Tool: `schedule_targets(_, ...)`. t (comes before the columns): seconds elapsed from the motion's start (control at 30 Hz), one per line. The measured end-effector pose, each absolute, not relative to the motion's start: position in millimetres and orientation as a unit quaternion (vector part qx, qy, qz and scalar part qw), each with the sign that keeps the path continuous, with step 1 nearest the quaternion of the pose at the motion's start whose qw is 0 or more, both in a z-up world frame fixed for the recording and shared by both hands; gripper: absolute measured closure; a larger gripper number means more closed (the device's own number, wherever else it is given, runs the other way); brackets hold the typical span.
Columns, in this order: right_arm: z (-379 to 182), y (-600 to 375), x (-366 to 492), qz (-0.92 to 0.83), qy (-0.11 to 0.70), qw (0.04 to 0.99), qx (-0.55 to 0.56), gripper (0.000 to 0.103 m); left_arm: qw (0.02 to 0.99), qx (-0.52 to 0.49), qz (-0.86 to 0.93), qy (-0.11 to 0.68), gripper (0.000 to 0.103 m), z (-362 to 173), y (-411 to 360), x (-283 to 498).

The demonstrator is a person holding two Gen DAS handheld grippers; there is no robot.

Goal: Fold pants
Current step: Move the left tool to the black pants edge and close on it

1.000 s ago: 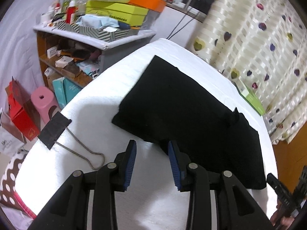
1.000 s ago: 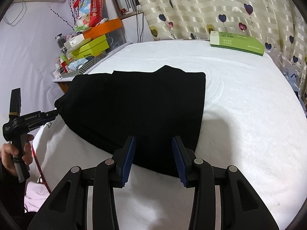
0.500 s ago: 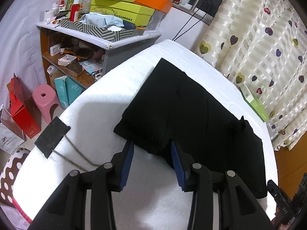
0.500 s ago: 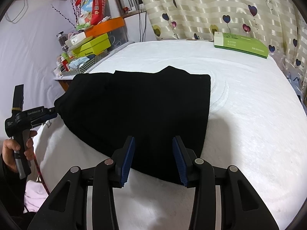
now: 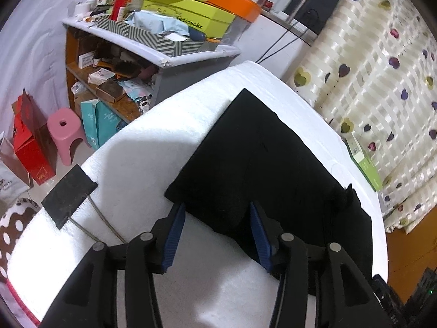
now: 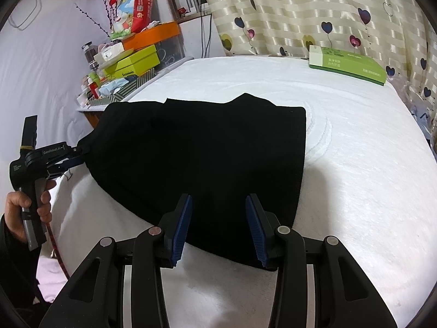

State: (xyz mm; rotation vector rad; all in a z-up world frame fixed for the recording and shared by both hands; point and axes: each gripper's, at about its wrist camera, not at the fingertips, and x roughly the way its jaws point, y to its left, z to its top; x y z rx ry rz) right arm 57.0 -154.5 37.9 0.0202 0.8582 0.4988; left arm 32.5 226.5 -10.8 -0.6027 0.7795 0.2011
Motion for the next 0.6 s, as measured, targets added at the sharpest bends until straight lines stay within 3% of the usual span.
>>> schedule_targets(0.27,37.0,-153.5,57.4,0.239,0.413,0.879,0.011,0.060,0.869,-0.305,0.122,0.369,0.052,-9.4,224.8,37.7)
schedule_targets(0.6,36.4,-153.1,56.5,0.238,0.412,0.879,0.018,0.060,0.879,-0.326,0.086,0.338,0.083,2.8,224.0,35.0)
